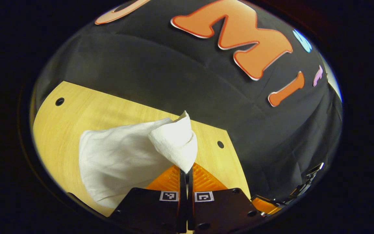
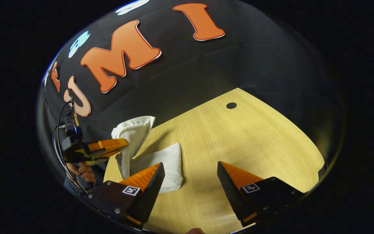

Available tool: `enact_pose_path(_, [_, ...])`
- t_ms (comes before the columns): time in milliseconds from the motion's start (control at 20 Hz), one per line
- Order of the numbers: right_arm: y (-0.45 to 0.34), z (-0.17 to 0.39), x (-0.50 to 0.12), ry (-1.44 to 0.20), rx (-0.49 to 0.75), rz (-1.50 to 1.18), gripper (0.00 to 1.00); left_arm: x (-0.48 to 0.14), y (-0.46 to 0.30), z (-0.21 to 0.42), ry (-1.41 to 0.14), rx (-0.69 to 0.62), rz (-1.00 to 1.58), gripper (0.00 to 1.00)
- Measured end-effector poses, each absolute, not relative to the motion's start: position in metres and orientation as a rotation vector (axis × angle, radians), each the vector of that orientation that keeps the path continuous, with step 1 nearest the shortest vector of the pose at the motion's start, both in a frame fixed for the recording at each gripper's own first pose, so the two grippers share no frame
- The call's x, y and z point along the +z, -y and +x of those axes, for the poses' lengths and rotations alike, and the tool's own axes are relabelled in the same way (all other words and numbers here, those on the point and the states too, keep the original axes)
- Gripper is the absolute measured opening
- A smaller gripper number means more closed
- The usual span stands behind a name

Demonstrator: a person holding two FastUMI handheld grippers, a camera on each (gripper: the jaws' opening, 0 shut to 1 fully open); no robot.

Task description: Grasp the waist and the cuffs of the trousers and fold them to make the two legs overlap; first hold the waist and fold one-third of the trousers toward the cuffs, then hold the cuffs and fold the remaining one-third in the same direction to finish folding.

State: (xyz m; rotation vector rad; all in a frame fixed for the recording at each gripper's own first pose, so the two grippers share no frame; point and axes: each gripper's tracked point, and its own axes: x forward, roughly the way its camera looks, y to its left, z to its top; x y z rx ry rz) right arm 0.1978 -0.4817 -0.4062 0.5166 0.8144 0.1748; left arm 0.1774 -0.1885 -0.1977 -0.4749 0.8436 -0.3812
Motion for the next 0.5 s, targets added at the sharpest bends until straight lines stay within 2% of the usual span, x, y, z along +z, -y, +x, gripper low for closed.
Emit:
enact_pose_path(300, [0.490,0.201,-0.410,-0.814,0.199,0.519,0.98,-0.232,0.231,0.105,-0.996,-0.567,-0.261,0.14])
enact_pose_path(450, [0.484,0.203,-0.407,-0.810,0.233,0.508,0.98,-0.236,0.248,0.072,-0.997,-0.623,-0.238,0.41])
enact_pose_path(500, [0.481,0.202,-0.404,-0.806,0.249,0.503,0.98,-0.232,0.251,0.066,-0.982,-0.633,-0.230,0.58])
